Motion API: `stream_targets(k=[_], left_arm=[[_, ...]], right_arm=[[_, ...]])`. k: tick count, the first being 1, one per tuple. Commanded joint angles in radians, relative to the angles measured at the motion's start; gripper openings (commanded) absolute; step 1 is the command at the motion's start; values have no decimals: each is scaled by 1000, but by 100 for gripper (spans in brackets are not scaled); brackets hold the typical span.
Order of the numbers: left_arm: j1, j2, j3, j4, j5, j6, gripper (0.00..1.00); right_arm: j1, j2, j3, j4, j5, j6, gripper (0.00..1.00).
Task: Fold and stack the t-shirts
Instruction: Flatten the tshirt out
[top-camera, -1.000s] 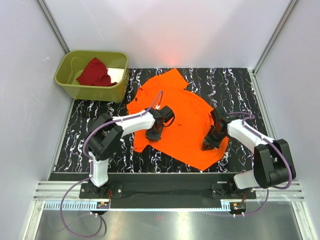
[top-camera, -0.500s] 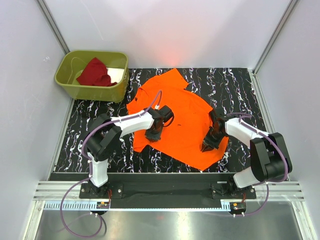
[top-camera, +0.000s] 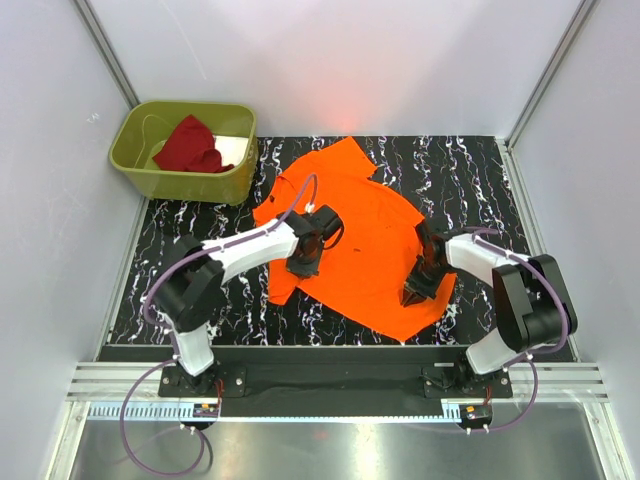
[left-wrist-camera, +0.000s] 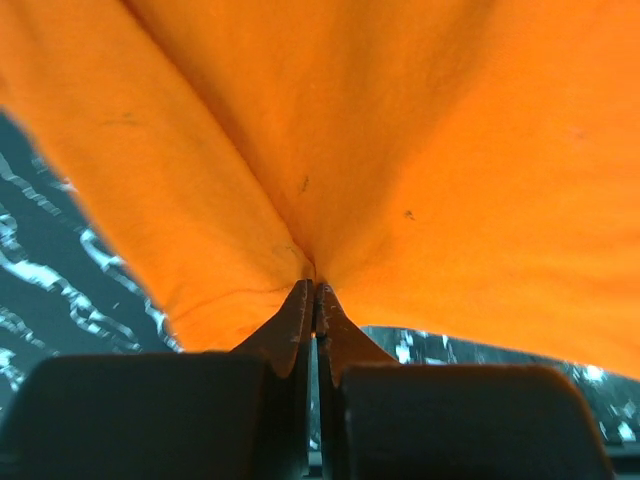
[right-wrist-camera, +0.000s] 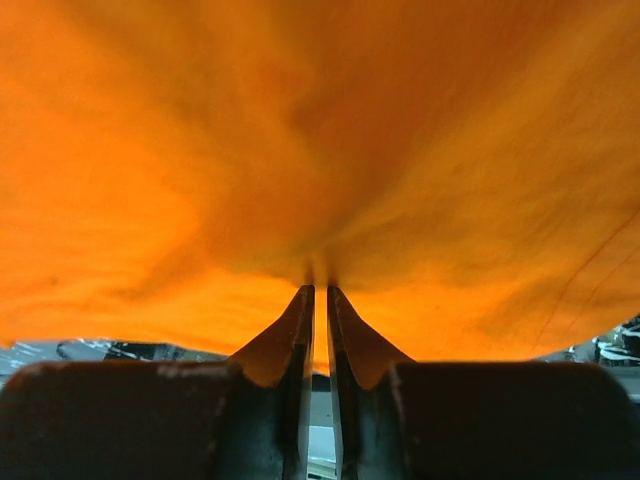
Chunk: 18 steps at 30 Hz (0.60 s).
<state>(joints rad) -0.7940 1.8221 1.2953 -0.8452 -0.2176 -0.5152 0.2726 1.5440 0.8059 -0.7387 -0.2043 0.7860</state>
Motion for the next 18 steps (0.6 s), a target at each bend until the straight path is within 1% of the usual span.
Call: stream_targets(k=[1,4,8,9,11,15,18], left_arm=[[3,-121,47,-41,-14,24,0],[15,-178,44,-58,-5,40,0],[50,-227,-16,0,67,52,0],[55,-228,-46,15,102,58,0],[70,-222,-73,47,127,55,0],[99,-221,-151,110,204,63,0],[114,-218,-169,127,211,78,0]], right_arm=[[-10,43,10,22,-7,5,16],[-21,73,7,44,-3,19,16],[-49,113,4,67,-3,33,15],[-64,120,-2,71,0,35,15],[-81,137,-5,73,9,39,15],[-131,149,7,39,69,45,13],[-190,175,33,4,98,38,13]])
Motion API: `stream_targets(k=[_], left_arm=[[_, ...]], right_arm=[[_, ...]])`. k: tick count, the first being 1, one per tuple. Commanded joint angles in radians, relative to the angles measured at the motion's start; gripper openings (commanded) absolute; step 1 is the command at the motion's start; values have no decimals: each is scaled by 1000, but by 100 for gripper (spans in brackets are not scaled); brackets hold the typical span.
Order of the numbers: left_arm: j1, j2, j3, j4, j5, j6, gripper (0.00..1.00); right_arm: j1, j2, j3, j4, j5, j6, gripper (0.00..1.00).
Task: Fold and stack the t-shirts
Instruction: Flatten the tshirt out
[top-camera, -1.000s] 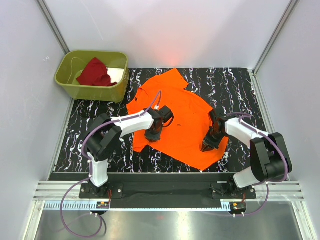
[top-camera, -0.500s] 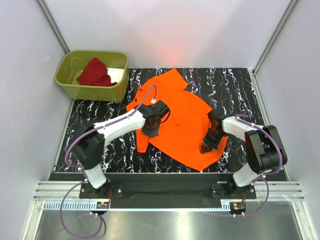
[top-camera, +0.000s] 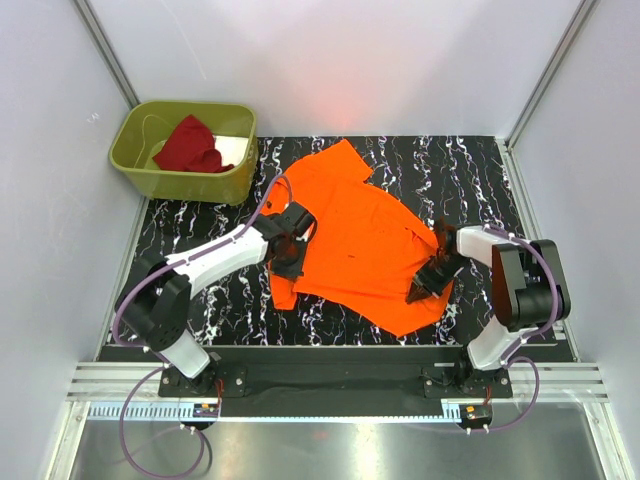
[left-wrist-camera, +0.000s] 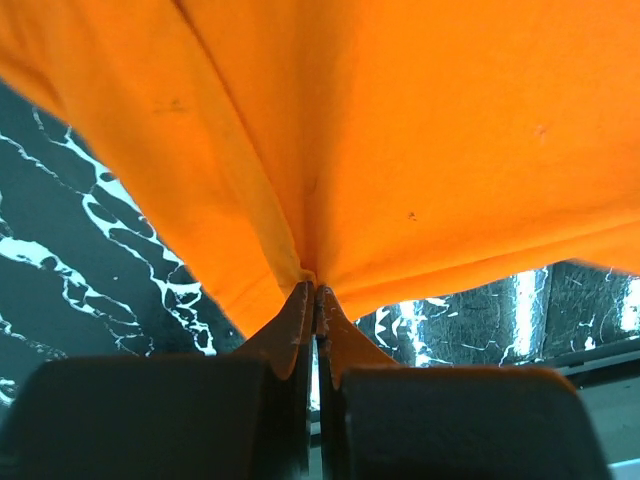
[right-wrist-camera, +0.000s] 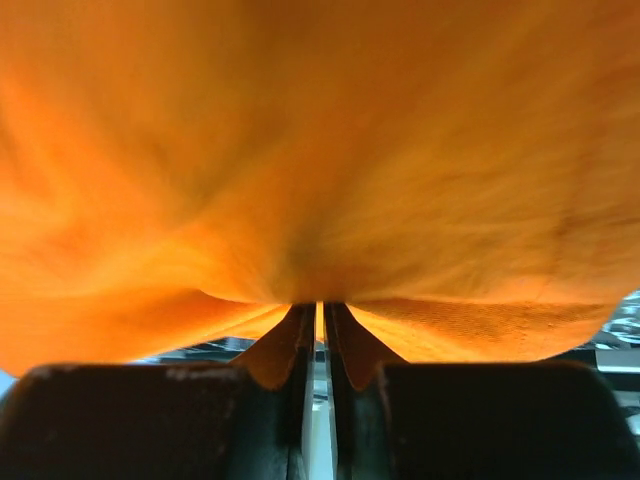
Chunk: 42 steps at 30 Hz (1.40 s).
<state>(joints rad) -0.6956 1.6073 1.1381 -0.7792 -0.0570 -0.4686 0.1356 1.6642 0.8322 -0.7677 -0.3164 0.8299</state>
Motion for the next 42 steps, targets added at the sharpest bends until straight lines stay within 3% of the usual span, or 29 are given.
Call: stream_targets(k=[1,8,12,20,21,22,23,34,42], left_arm=[[21,-4,-14,64,51,36,0],[41,-4,-58,129,112,71,7],[42,11,-77,150,140,64,7],[44,5,-110,175,158,62,18],[44,5,-115,179,163,64,18],[44,5,-120,185,164,65,5],[44,9,-120,187,164,65,0],[53,-98,-69,124,177,64,0],[88,-162,-72,90,177,44,0]], right_arm=[[-68,61,14,25,209,-8,13],[-106,100,136,-53,283,-25,12],[-106,98,139,-61,292,-29,12],[-106,106,120,-44,277,-38,12],[-108,105,122,-44,275,-35,12],[-106,104,125,-44,275,-37,12],[-106,103,127,-45,273,-40,12],[-106,143,229,-19,218,-153,12],[-97,242,442,-51,162,-245,13]])
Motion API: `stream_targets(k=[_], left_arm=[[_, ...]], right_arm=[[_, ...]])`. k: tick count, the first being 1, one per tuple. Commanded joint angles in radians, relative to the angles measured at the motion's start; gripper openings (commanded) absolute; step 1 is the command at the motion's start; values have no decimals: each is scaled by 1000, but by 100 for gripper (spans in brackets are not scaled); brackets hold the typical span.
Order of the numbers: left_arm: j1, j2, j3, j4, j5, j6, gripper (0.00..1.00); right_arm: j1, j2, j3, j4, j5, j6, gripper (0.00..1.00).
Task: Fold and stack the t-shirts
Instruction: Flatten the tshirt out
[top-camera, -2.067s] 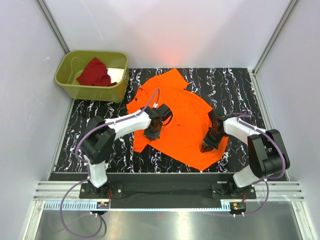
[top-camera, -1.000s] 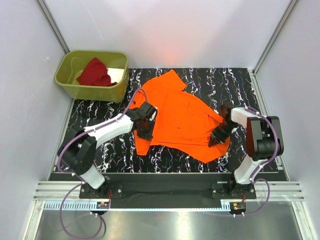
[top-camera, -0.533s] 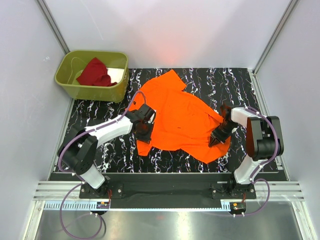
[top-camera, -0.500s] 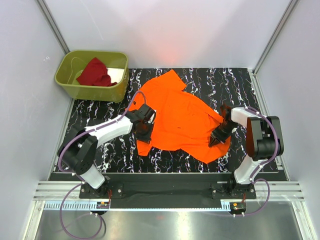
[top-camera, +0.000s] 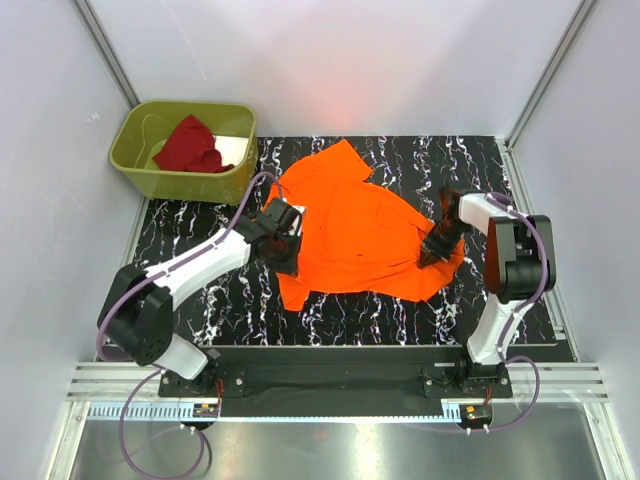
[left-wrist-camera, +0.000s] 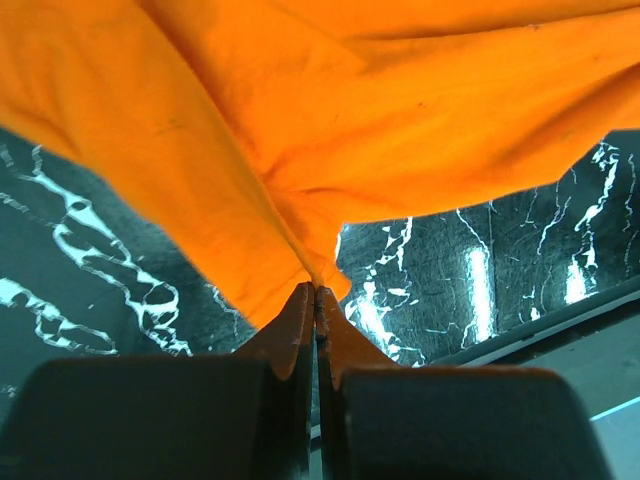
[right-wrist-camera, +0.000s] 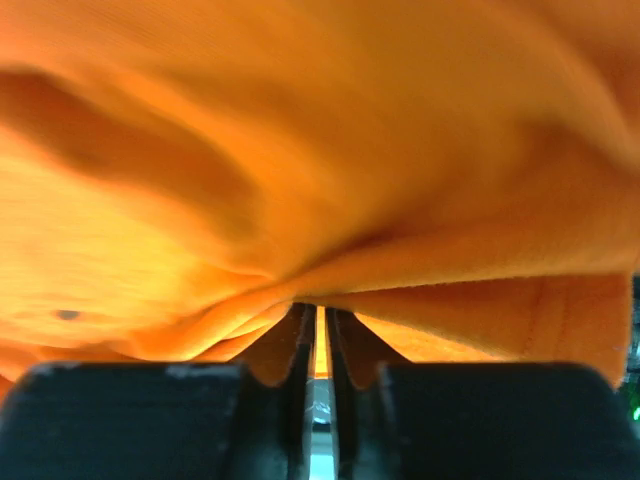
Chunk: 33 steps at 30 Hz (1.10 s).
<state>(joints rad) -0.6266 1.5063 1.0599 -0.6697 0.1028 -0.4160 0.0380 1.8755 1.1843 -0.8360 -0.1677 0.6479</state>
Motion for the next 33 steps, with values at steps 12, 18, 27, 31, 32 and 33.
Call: stream_targets(k=[12,18,27,31,32,33], left_arm=[[30,-41,47,18,114,46,0],[41,-121,164,-89,71,112,0],[51,-244,215,-119,139,236,0],[51,-294,218,-119,144,252,0],[51,-305,218,-125,114,255,0],[53,-310,212,-125,98,258,0]], right_arm=[[-18,-311,13,-201,111,-93,50],[-24,-383,-189,-140,37,-53,62],[-32,-233,-247,26,17,12,58],[-33,-185,-239,14,31,19,44],[-32,-199,-241,5,45,21,35],[-32,-208,-241,-24,78,18,29]])
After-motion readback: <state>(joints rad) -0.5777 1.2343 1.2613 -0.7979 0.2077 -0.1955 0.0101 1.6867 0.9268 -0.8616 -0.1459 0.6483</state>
